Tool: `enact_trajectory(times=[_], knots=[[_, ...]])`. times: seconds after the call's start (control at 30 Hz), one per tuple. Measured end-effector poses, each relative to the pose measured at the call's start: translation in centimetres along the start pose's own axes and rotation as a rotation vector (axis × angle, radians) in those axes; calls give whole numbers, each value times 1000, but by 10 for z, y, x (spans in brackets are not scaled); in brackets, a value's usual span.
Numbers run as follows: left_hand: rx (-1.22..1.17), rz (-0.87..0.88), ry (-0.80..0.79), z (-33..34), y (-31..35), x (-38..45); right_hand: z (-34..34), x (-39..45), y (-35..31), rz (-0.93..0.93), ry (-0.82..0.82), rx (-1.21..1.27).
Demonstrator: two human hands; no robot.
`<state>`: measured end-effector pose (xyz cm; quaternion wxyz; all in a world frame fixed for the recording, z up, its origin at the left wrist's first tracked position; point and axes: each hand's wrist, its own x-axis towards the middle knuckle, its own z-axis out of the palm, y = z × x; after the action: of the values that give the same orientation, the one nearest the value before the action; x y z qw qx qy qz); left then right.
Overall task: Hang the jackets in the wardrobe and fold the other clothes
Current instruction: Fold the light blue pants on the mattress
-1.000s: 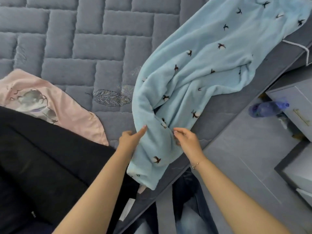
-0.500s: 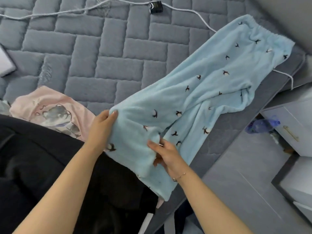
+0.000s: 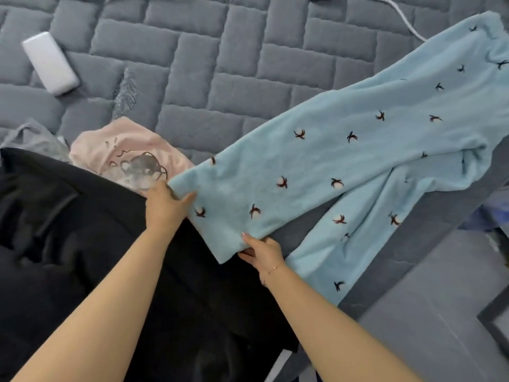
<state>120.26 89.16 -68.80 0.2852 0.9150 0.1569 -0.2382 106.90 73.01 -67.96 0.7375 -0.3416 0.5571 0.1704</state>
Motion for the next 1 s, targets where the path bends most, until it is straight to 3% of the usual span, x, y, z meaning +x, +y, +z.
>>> enact_trajectory(times=[0.17, 0.3, 0.43, 0.6, 0.8, 0.9, 1.0], knots=[[-362, -54, 101, 0, -10, -10, 2, -4, 8, -82, 31, -97], [-434, -139, 160, -1, -6, -18, -1, -17, 7, -109, 26, -156], [-360, -6, 276, 1, 20, -53, -33, -42, -15, -204, -58, -157], [-259, 197, 77, 49, 75, -140, -128, -62, -47, -350, 133, -124], [-413, 136, -213, 141, 135, -230, -248, -62, -90, -387, 184, -228], [-599, -50, -329, 202, 163, -276, -311, -58, -124, -355, 157, -272], [-1081, -521, -400, 256, 179, -312, -367, -52, -153, -263, 123, -305]])
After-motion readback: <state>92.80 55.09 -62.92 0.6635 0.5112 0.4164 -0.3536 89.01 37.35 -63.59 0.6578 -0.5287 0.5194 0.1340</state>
